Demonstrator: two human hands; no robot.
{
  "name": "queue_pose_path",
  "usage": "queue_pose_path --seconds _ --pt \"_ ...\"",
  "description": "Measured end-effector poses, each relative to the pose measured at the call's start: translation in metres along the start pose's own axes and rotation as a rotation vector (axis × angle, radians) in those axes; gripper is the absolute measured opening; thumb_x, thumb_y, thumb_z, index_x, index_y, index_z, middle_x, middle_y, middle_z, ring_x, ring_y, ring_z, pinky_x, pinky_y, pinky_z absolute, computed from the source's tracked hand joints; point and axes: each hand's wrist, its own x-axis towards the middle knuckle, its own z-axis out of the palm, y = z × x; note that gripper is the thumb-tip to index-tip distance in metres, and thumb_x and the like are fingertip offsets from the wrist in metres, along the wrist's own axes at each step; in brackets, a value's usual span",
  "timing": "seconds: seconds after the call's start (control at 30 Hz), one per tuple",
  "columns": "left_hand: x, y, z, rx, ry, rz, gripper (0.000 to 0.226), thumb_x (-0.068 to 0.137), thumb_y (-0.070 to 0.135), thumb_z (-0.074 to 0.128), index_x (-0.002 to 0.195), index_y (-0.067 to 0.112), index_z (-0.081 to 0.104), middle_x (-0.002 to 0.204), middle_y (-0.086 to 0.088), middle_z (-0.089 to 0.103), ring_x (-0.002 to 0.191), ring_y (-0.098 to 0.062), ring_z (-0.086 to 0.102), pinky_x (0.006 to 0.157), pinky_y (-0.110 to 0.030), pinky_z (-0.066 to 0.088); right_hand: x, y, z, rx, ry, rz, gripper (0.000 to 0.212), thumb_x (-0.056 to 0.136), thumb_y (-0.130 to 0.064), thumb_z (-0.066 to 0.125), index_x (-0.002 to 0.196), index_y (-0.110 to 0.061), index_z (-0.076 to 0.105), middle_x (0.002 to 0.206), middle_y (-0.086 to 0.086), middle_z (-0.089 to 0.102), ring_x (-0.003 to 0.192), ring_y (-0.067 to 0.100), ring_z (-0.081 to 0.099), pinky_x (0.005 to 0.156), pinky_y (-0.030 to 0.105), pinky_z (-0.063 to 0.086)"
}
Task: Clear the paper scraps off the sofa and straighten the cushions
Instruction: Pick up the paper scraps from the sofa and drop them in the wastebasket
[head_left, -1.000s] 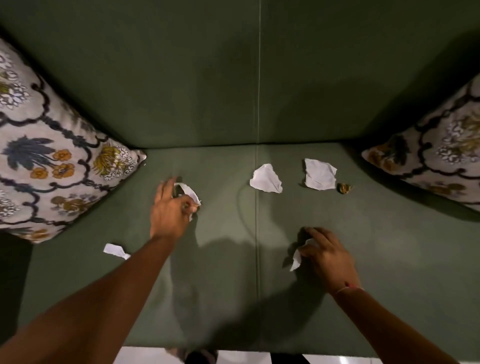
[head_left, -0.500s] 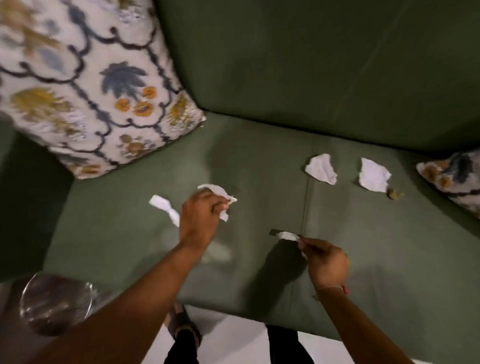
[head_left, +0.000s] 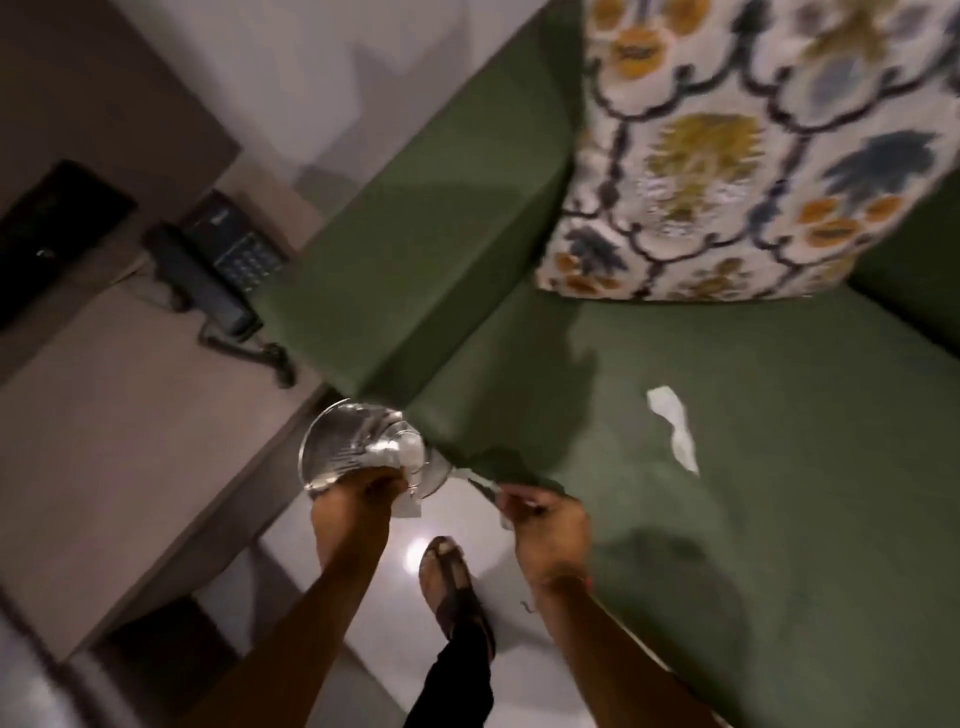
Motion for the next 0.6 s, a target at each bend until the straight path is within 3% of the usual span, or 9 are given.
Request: queue_pose_path --seconds 0.07,0.13,0.17,0.23,0.3,0.37,0.47,0.53,0.6 --pt "0.027 -0.021 -0.007 0.037 0.017 -0.090 0.024 0.072 0.040 0.075 0.091 0.026 0.078 0.095 -0.006 0.077 0.086 -0.026 0.067 0.076 -0.031 0.052 0.003 -0.005 0.048 -0.028 -0.058 0.040 0.033 0.074 -0.008 0.074 0.055 -0.035 0.074 0.049 -0.003 0.061 0.049 0.014 0.053 0.057 0.026 0.052" --pt "0.053 -0.040 -0.008 -0.002 0.001 -0.174 0.030 0.071 0.040 0.077 0.096 0.023 0.077 0.099 -0.006 0.077 0.093 -0.028 0.068 0.082 -0.035 0.054 0.012 -0.005 0.094 -0.129 -0.097 0.062 0.020 0.075 -0.024 0.072 0.059 -0.037 0.074 0.048 -0.003 0.062 0.051 0.014 0.057 0.061 0.028 0.052" --pt "0.064 -0.049 -0.005 -0.028 -0.004 -0.204 0.033 0.070 0.040 0.077 0.097 0.021 0.077 0.100 -0.007 0.077 0.094 -0.028 0.068 0.083 -0.035 0.053 0.017 -0.005 0.114 -0.212 -0.124 0.070 0.010 0.076 -0.033 0.070 0.068 -0.034 0.077 0.057 -0.002 0.069 0.059 0.015 0.063 0.066 0.028 0.053" --pt "0.084 -0.064 0.001 -0.041 -0.015 -0.259 0.040 0.069 0.043 0.078 0.099 0.017 0.077 0.099 -0.010 0.076 0.092 -0.029 0.069 0.081 -0.035 0.053 0.031 -0.001 0.147 -0.401 -0.127 0.107 0.029 0.080 -0.046 0.065 0.092 -0.023 0.078 0.089 0.003 0.077 0.088 0.023 0.071 0.079 0.026 0.052" --pt "0.099 -0.079 0.007 -0.068 -0.025 -0.304 0.045 0.067 0.047 0.077 0.098 0.015 0.076 0.095 -0.010 0.077 0.087 -0.028 0.071 0.080 -0.035 0.057 0.045 0.002 0.175 -0.471 -0.086 0.162 0.039 0.082 -0.045 0.063 0.101 -0.012 0.074 0.107 0.010 0.074 0.103 0.030 0.068 0.090 0.032 0.053" --pt "0.108 -0.091 0.011 -0.076 -0.060 -0.306 0.044 0.068 0.049 0.075 0.097 0.016 0.076 0.090 -0.008 0.077 0.078 -0.027 0.072 0.078 -0.041 0.060 0.055 0.008 0.192 -0.515 -0.097 0.213 0.034 0.081 -0.038 0.065 0.103 -0.013 0.073 0.114 0.009 0.073 0.107 0.029 0.066 0.092 0.033 0.050" --pt "0.111 -0.101 0.014 -0.082 -0.115 -0.287 0.034 0.072 0.042 0.075 0.099 0.022 0.076 0.095 -0.005 0.076 0.078 -0.027 0.073 0.074 -0.043 0.061 0.065 0.019 0.203 -0.453 -0.274 0.238 0.039 0.081 -0.034 0.070 0.119 -0.021 0.067 0.129 0.002 0.065 0.118 0.026 0.060 0.099 0.029 0.046" --pt "0.109 -0.105 0.013 -0.020 -0.117 -0.220 0.025 0.080 0.037 0.070 0.103 0.028 0.075 0.106 -0.006 0.074 0.085 -0.028 0.072 0.077 -0.036 0.060 0.068 0.021 0.205 -0.377 -0.414 0.256 0.048 0.085 -0.028 0.068 0.131 -0.017 0.056 0.138 0.007 0.057 0.122 0.028 0.057 0.101 0.033 0.047" --pt "0.105 -0.105 0.009 0.037 -0.100 -0.175 0.023 0.084 0.035 0.064 0.104 0.031 0.074 0.110 -0.007 0.073 0.091 -0.028 0.070 0.072 -0.026 0.050 0.066 0.017 0.202 -0.403 -0.421 0.221 0.048 0.085 -0.028 0.068 0.131 -0.020 0.057 0.141 0.005 0.055 0.123 0.027 0.056 0.099 0.031 0.049"
